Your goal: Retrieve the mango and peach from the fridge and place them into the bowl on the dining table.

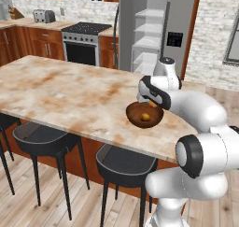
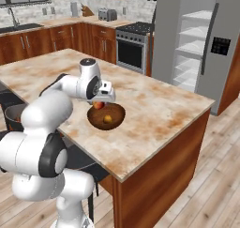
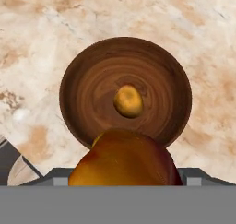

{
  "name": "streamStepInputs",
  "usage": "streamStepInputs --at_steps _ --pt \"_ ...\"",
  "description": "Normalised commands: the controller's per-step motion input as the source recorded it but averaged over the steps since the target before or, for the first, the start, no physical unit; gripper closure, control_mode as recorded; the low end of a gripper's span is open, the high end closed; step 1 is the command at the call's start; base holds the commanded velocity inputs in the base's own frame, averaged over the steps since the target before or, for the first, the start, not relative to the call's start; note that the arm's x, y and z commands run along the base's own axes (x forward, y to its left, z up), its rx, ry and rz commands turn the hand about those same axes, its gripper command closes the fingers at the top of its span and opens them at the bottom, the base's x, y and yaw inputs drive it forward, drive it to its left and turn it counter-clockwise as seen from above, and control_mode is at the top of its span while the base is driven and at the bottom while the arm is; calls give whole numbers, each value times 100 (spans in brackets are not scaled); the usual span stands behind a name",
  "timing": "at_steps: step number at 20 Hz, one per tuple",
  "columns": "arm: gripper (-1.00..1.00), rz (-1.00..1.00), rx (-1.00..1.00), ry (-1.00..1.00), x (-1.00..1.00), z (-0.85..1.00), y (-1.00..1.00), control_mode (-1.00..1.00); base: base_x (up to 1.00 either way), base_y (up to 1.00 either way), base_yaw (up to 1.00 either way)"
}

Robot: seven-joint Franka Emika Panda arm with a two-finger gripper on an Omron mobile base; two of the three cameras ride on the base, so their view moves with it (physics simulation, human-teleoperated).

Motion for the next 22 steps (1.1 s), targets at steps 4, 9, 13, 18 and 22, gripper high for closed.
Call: streamStepInputs --at_steps 4,9,13,18,22 --pt "100 0 0 0 30 -23 5 -100 0 0 0" --pt "100 0 0 0 14 -24 -3 -100 0 0 0" --pt "100 0 0 -1 26 -24 -1 -100 0 0 0" --pt "100 0 0 -2 40 -25 0 -100 0 0 0" --pt "100 0 0 -2 41 -23 -4 -100 0 0 0"
